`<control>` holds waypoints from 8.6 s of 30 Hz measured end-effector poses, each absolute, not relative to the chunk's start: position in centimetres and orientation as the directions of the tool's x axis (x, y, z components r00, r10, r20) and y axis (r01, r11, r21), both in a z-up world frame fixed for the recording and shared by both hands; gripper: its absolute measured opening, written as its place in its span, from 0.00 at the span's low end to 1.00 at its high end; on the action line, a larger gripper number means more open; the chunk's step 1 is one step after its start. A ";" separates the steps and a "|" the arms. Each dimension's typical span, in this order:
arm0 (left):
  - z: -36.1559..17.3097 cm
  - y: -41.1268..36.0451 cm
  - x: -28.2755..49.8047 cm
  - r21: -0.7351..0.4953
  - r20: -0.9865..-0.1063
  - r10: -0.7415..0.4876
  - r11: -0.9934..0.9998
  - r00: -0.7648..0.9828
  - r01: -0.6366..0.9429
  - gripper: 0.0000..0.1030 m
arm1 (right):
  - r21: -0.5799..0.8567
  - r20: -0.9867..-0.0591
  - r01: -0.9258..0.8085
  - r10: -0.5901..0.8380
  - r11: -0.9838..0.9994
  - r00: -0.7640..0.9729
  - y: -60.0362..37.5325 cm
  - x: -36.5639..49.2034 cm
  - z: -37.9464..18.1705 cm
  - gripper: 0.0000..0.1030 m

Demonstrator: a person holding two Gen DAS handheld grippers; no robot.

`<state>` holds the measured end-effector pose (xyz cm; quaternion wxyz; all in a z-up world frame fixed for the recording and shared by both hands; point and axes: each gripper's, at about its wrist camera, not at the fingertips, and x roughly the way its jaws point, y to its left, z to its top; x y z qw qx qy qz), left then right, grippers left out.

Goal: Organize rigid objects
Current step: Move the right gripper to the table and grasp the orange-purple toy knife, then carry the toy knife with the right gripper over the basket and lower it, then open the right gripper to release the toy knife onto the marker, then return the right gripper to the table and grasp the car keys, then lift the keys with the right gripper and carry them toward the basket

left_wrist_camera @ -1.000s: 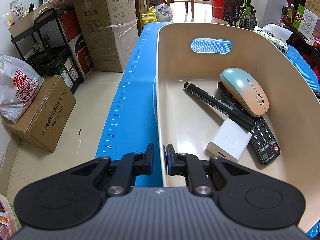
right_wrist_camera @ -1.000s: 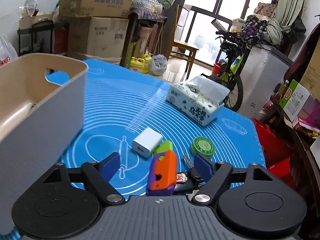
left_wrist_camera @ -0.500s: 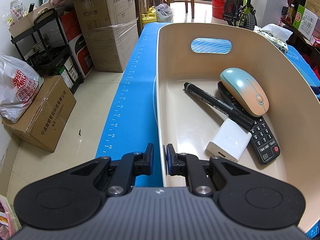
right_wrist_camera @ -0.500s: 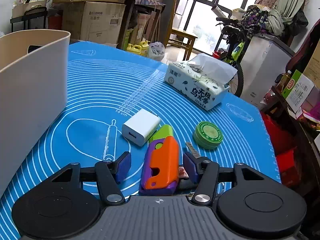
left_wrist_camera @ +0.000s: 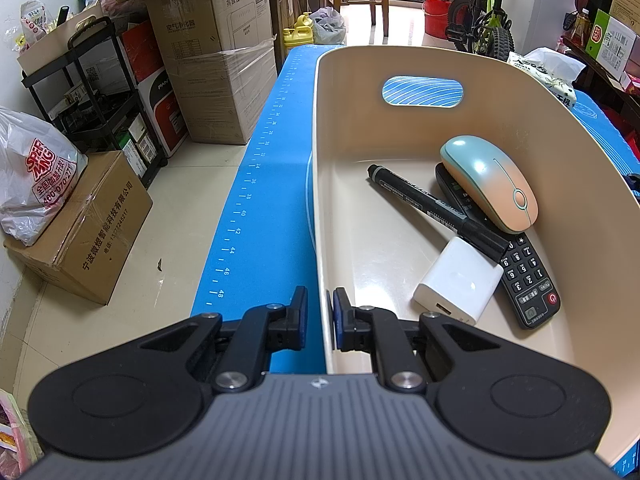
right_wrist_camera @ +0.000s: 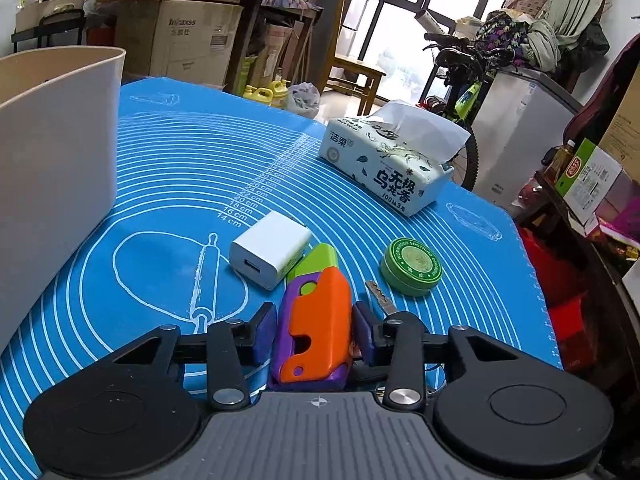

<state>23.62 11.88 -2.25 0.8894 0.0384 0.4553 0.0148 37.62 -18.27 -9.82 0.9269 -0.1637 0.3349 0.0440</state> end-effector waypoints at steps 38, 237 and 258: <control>-2.3 12.0 23.6 0.081 -0.809 0.061 0.997 0.585 0.009 0.16 | -0.206 -0.441 -0.197 0.089 0.959 0.893 -17.3 32.4 -2.5 0.43; -2.4 11.9 23.6 0.076 -0.808 0.056 0.997 0.587 0.009 0.17 | -0.097 -0.388 -0.134 0.087 0.986 0.917 -21.0 32.3 -2.8 0.37; -2.4 12.0 23.6 0.076 -0.808 0.057 0.997 0.587 0.009 0.17 | -0.123 -0.312 -0.465 0.411 0.877 0.857 -8.6 30.0 3.0 0.37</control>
